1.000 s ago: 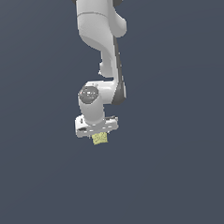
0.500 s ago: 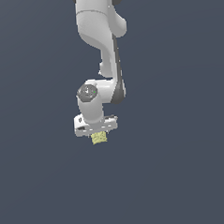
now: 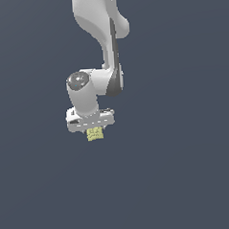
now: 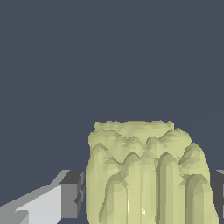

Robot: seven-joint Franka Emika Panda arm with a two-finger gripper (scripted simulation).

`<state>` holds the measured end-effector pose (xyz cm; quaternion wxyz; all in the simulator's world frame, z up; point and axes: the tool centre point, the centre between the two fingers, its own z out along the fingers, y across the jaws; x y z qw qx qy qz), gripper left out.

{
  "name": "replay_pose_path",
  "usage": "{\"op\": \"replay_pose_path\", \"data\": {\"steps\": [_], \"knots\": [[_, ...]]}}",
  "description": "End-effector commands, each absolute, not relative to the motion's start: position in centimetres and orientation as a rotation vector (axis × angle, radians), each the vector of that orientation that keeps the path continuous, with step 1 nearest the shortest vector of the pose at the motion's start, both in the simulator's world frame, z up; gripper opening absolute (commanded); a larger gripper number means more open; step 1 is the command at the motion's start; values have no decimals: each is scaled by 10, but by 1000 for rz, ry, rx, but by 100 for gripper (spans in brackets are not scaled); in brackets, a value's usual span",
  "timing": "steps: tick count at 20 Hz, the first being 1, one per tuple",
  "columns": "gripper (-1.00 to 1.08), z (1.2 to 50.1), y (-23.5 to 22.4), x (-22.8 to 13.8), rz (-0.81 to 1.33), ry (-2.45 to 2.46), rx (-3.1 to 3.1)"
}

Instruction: Pick up the object and move it to a goal position.

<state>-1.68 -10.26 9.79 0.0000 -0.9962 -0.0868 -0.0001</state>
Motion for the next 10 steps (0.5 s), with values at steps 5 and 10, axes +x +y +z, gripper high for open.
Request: {"op": "replay_pose_path", "data": {"steps": [5, 10], "knots": [[-100, 161, -132, -30, -2, -272, -3130], [-100, 217, -159, -42, -2, -272, -3129]]}}
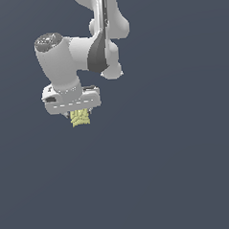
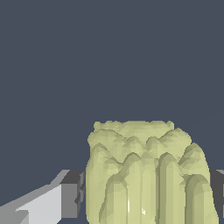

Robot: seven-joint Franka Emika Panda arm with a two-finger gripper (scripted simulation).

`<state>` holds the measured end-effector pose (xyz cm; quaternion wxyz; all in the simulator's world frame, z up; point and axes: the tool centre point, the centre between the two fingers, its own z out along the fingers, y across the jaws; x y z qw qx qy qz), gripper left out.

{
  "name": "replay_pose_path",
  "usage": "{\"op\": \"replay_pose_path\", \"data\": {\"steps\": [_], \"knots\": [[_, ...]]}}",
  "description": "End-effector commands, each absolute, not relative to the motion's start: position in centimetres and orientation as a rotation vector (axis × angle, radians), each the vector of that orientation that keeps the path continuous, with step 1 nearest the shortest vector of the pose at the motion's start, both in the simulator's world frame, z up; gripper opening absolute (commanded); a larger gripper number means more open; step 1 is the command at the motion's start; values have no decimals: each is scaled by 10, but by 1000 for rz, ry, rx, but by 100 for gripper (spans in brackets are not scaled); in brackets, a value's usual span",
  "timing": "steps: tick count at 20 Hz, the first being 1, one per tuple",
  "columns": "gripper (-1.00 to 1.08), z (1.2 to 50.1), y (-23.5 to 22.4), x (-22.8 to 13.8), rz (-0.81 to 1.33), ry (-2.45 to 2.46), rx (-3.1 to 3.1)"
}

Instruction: Pick up the object and move it to a goal position.

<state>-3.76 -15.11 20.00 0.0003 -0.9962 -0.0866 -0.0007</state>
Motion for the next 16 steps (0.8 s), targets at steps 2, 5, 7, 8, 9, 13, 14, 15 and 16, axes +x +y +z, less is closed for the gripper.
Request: {"op": "replay_pose_path", "data": {"steps": [2, 5, 7, 8, 9, 13, 14, 15, 16], "knots": [[-100, 239, -169, -46, -2, -272, -3129], [-100, 270, -184, -52, -2, -272, -3129], [-100, 288, -193, -55, -2, -272, -3129], [-100, 296, -197, -56, -2, -272, -3129], [-100, 304, -200, -57, -1, -273, -3128], [-100, 329, -213, -61, -1, -273, -3129], [-100, 334, -215, -62, -1, -273, -3129], [-100, 338, -218, -62, -1, -273, -3129], [-100, 342, -220, -63, -1, -273, -3129]]}}
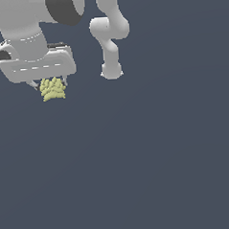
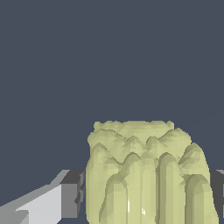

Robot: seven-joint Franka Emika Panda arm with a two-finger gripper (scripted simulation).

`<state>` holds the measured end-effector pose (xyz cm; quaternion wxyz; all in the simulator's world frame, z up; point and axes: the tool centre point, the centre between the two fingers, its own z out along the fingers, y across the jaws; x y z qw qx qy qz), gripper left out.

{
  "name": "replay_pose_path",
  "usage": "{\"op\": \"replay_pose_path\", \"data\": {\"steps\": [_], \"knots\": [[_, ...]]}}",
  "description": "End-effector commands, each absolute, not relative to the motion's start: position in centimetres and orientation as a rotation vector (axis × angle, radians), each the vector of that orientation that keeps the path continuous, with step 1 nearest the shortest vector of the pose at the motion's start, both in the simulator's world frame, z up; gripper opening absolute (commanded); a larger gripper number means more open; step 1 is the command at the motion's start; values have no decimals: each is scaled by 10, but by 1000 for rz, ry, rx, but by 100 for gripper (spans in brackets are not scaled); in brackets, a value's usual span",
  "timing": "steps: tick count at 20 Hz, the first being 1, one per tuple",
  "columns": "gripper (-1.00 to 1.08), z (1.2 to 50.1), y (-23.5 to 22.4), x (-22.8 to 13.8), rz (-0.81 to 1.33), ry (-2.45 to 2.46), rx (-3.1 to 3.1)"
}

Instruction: Pick up the object and move it to a goal position.

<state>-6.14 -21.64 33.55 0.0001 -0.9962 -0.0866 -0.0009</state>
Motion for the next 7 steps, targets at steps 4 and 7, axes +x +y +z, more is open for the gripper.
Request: {"op": "replay_pose_path", "data": {"steps": [4, 7], "knots": [[-100, 352, -224, -63, 0, -274, -3129], [-100, 353, -226, -63, 0, -274, -3129]]}}
